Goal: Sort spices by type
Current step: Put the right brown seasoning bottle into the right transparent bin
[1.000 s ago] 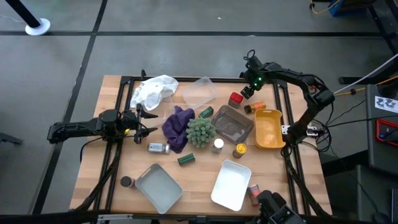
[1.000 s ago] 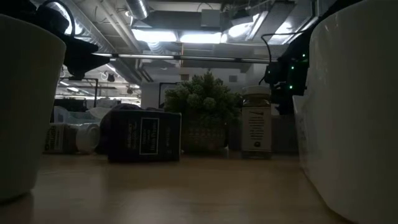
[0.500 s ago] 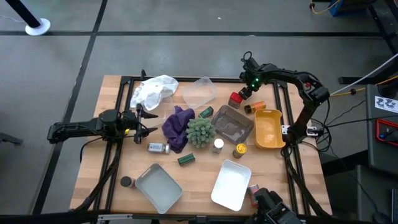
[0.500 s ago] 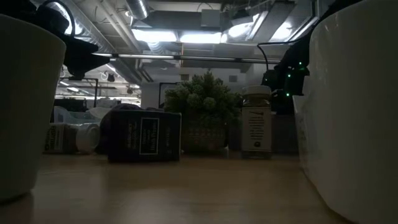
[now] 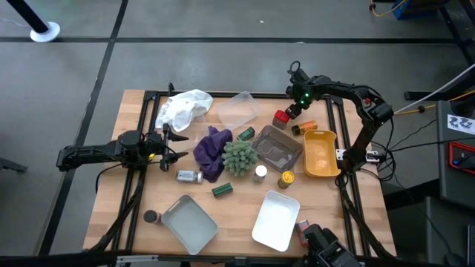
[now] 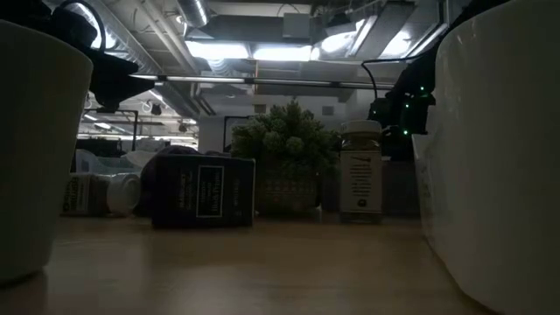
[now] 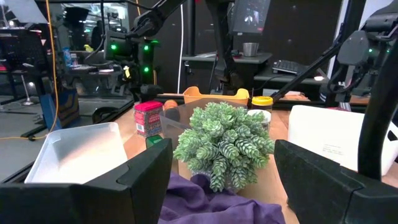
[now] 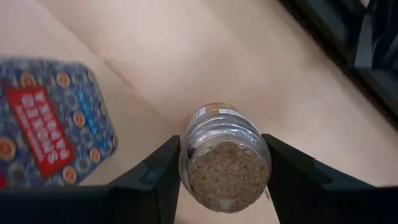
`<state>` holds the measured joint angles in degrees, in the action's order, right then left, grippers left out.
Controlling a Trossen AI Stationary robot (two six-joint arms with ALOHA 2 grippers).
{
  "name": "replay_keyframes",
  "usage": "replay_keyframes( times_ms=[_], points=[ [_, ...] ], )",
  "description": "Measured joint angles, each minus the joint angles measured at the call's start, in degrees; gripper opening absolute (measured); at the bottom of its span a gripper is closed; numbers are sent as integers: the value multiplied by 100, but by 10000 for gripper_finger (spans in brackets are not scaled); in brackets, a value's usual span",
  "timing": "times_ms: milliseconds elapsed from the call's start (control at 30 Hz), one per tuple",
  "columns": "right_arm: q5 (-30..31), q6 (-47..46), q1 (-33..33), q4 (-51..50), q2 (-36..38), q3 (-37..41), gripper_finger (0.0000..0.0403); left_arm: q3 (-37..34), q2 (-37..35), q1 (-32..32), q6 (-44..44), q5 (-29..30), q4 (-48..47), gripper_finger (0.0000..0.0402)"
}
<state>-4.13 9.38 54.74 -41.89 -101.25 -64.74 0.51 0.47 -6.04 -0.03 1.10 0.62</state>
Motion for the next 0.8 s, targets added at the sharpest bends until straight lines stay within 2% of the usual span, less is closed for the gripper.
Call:
replay_keyframes(
  times_ms=[233,567,667,800],
  points=[
    [1,-1,0,-697,4,-653,188,0,0,1,0,2,-1,266],
    [-1,-138,-34,-1716,7,-2144,191,0,0,1,0,1,-1,266],
    [-28,-168,-141,-1715,9,-2490,191,0,-1,1,1,1,0,266],
    [-404,-163,-423,-1430,17,-2701,192,0,0,0,2,0,0,266]
  ],
)
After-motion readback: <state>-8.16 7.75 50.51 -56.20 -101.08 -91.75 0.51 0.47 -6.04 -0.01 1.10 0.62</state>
